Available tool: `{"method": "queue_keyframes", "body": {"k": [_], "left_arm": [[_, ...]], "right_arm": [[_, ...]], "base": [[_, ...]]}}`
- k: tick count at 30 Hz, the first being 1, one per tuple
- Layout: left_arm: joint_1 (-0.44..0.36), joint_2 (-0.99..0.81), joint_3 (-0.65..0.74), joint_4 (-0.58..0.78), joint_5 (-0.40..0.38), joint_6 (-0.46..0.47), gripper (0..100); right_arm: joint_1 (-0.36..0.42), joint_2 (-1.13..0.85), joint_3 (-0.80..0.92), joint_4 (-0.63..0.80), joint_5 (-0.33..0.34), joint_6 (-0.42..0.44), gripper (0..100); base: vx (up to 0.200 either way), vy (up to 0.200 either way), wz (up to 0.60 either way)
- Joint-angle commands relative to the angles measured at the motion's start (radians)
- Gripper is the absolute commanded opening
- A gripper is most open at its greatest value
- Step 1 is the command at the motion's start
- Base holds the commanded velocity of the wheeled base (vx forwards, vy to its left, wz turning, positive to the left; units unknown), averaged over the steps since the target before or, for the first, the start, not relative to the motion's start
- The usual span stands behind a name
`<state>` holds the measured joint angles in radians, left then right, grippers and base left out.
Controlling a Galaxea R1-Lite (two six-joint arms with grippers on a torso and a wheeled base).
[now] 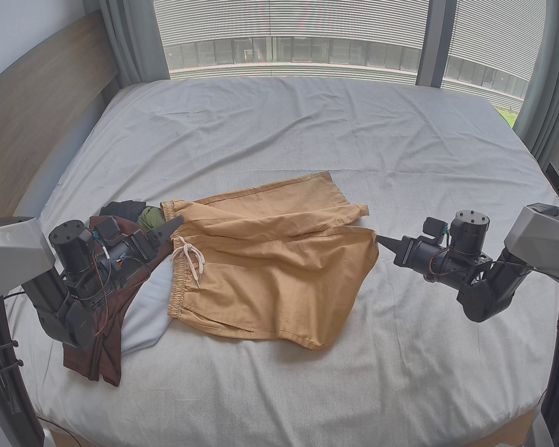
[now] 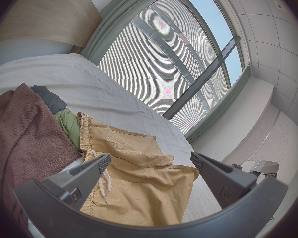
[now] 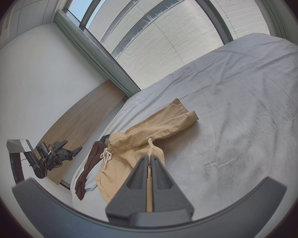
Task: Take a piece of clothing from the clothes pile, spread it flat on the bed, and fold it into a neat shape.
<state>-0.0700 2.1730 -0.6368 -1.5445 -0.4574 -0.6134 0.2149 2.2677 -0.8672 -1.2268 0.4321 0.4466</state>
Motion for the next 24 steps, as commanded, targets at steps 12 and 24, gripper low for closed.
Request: {"method": "queue_keyframes", "body": {"k": [12, 24], "left_arm": [[-0.001, 0.014, 0.0, 0.0, 0.0, 0.001, 100], [-0.001, 0.03, 0.0, 0.0, 0.002, 0.006, 100]], "right_arm": [[0.012, -0.008, -0.202, 0.141, 0.0, 0.04, 0], [0.015, -0.02, -0.188, 0.159, -0.001, 0.04, 0]], "base": [[0.0, 0.0, 0.0], [0.0, 0.0, 0.0]]}}
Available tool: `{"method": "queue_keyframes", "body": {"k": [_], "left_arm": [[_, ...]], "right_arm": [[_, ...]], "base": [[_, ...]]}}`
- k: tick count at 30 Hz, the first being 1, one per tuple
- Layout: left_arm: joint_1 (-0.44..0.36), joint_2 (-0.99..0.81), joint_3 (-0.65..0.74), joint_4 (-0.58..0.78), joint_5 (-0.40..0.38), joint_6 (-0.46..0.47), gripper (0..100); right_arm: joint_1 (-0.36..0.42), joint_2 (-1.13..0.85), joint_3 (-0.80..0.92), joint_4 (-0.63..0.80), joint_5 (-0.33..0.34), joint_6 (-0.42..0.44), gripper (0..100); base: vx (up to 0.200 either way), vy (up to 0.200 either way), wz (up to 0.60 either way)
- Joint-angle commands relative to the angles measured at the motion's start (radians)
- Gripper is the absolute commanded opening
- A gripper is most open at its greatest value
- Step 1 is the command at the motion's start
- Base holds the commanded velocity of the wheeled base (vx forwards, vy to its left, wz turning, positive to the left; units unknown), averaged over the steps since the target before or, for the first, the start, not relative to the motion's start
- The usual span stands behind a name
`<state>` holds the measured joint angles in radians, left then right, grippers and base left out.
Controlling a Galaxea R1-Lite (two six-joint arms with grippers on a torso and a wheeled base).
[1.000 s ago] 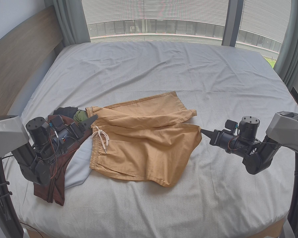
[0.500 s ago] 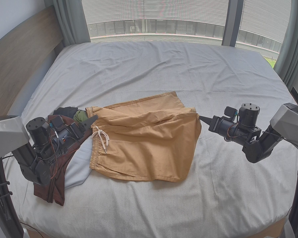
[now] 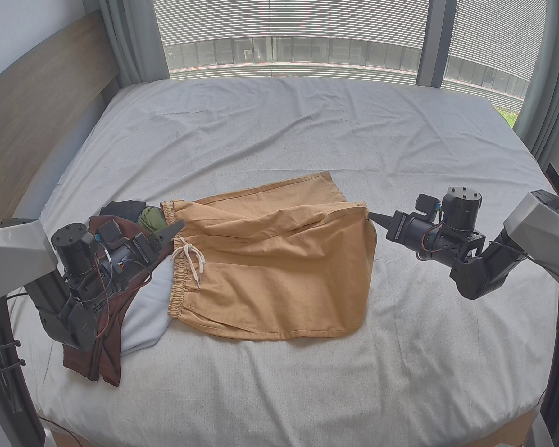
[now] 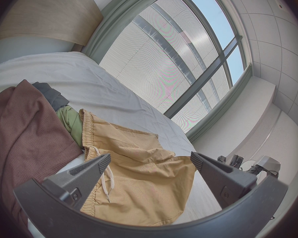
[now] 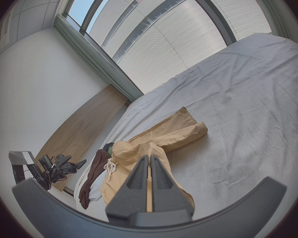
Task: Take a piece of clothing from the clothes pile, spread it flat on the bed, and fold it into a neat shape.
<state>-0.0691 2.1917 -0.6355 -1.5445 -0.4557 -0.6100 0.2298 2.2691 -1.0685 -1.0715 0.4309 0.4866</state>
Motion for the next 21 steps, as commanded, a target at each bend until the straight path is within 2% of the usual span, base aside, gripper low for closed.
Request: {"method": "queue_keyframes", "body": {"k": [1, 12, 21], "left_arm": [[-0.001, 0.011, -0.001, 0.0, 0.002, 0.003, 100], [-0.001, 0.013, 0.002, 0.0, 0.003, 0.003, 100], [-0.003, 0.016, 0.002, 0.0, 0.003, 0.004, 100]], "right_arm": [[-0.004, -0.026, 0.013, 0.012, 0.0, 0.0, 0], [0.017, -0.026, -0.048, 0.054, -0.001, -0.003, 0], [0.011, 0.093, -0.169, 0.071, -0.003, 0.0, 0]], "base": [[0.0, 0.0, 0.0], [0.0, 0.0, 0.0], [0.0, 0.0, 0.0]]}}
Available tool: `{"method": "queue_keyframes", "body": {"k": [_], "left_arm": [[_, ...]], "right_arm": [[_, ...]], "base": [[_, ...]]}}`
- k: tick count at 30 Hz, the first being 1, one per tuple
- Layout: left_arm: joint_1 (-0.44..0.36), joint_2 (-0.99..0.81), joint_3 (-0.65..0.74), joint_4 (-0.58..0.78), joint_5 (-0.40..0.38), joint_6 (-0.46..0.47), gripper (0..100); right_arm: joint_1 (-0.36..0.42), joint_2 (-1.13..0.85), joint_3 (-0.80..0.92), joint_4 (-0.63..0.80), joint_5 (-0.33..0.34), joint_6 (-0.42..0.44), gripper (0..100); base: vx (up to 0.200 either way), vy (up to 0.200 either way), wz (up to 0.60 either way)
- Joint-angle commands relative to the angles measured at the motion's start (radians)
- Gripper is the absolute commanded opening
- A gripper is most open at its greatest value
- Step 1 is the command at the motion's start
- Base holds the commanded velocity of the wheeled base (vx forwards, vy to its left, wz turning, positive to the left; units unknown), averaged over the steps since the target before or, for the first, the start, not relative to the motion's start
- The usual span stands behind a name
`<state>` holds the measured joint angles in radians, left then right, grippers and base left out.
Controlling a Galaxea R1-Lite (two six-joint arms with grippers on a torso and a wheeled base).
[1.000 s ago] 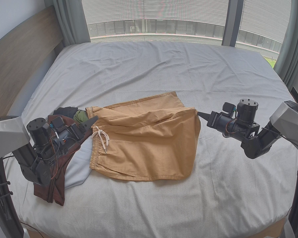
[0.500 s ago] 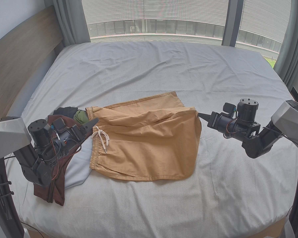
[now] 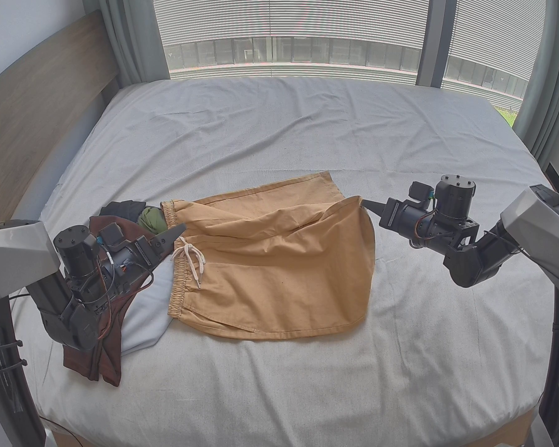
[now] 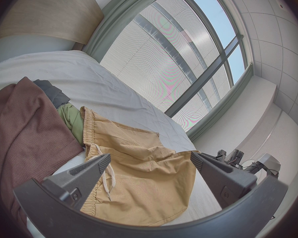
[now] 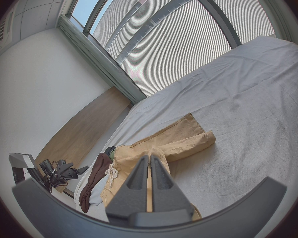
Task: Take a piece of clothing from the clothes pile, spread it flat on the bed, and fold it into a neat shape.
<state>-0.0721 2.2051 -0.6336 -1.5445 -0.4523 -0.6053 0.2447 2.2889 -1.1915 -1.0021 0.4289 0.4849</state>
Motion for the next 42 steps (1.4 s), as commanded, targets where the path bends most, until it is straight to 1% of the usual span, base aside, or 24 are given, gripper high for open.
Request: {"method": "queue_keyframes", "body": {"k": [1, 9, 14, 17, 29, 30, 34, 35, 36, 37, 42], "left_arm": [[0.0, 0.002, 0.0, -0.002, 0.0, -0.001, 100], [0.0, 0.016, 0.0, 0.0, 0.003, 0.004, 100], [-0.005, 0.025, 0.002, -0.002, 0.003, 0.004, 100], [-0.006, 0.028, 0.0, -0.002, 0.003, 0.004, 100], [-0.008, 0.03, 0.0, -0.002, 0.003, 0.004, 100], [-0.008, 0.03, 0.0, -0.002, 0.003, 0.004, 100], [-0.008, 0.031, 0.0, -0.002, 0.004, 0.004, 100], [-0.009, 0.03, 0.002, -0.002, 0.003, 0.004, 100], [-0.009, 0.03, 0.002, -0.002, 0.004, 0.004, 100], [-0.009, 0.03, 0.003, -0.002, 0.004, 0.004, 100], [-0.009, 0.03, 0.002, -0.002, 0.003, 0.004, 100]], "right_arm": [[-0.007, 0.096, -0.063, 0.002, -0.001, 0.001, 0], [-0.022, 0.213, -0.166, 0.002, -0.004, 0.003, 0], [-0.033, 0.308, -0.267, 0.004, -0.058, 0.003, 0], [-0.038, 0.328, -0.301, 0.005, -0.065, 0.018, 0], [-0.051, 0.336, -0.31, -0.007, -0.067, 0.029, 0], [-0.054, 0.333, -0.309, -0.009, -0.067, 0.029, 100], [-0.079, 0.302, -0.267, -0.012, -0.067, 0.029, 100], [-0.096, 0.262, -0.211, -0.024, -0.065, 0.027, 100], [-0.097, 0.257, -0.201, -0.027, -0.065, 0.027, 100], [-0.108, 0.244, -0.151, -0.043, -0.062, 0.026, 100], [-0.123, 0.227, 0.001, -0.096, -0.058, 0.023, 100]], "base": [[0.0, 0.0, 0.0], [0.0, 0.0, 0.0], [0.0, 0.0, 0.0], [0.0, 0.0, 0.0], [0.0, 0.0, 0.0], [0.0, 0.0, 0.0], [0.0, 0.0, 0.0], [0.0, 0.0, 0.0], [0.0, 0.0, 0.0], [0.0, 0.0, 0.0], [0.0, 0.0, 0.0]]}}
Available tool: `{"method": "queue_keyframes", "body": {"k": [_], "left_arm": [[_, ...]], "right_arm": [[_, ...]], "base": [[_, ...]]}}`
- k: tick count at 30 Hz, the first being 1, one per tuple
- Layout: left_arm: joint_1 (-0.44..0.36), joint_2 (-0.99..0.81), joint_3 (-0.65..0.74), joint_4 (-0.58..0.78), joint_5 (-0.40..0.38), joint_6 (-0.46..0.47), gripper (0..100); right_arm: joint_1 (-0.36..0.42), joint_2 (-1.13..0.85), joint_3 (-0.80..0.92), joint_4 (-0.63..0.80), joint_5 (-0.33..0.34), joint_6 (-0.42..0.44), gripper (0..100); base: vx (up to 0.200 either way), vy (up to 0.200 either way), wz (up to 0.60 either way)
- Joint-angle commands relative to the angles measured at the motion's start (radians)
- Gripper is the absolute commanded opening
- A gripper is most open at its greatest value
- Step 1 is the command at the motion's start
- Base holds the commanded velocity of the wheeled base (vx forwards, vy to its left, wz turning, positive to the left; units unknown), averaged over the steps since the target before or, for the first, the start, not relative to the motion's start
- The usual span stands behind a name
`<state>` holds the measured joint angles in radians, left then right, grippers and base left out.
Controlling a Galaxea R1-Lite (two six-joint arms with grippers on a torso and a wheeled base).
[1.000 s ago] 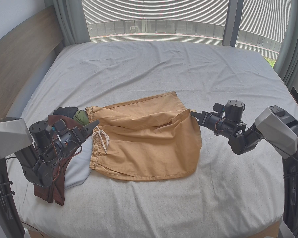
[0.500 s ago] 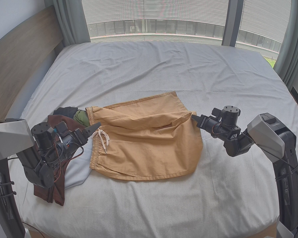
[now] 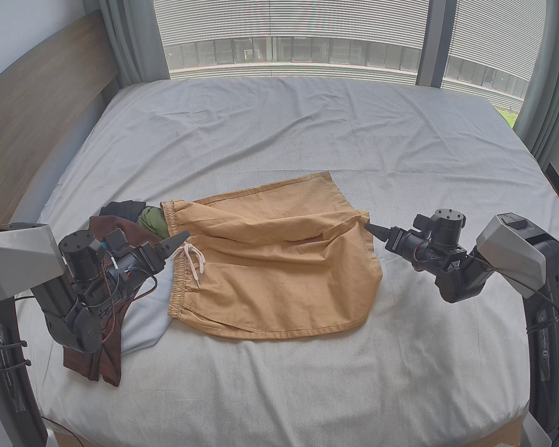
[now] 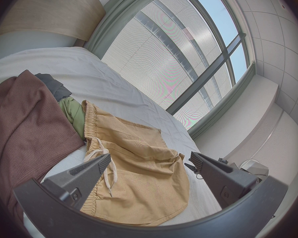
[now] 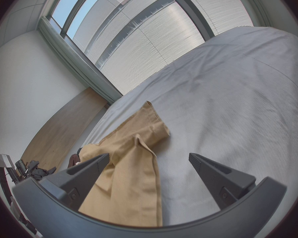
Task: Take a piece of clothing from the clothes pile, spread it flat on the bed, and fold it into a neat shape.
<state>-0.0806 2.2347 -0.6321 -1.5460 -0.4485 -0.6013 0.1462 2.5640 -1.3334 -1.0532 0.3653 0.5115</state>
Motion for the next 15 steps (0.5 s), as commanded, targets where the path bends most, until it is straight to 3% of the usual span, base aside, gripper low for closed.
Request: {"method": "queue_keyframes", "body": {"k": [1, 15], "left_arm": [[-0.001, 0.0, 0.0, 0.0, 0.001, 0.0, 100], [-0.002, -0.004, 0.003, 0.0, 0.001, 0.0, 100]], "right_arm": [[-0.025, -0.045, 0.161, -0.054, 0.007, -0.004, 100], [0.009, 0.056, 0.247, -0.191, 0.058, 0.015, 100]], "base": [[0.0, 0.0, 0.0], [0.0, 0.0, 0.0]]}}
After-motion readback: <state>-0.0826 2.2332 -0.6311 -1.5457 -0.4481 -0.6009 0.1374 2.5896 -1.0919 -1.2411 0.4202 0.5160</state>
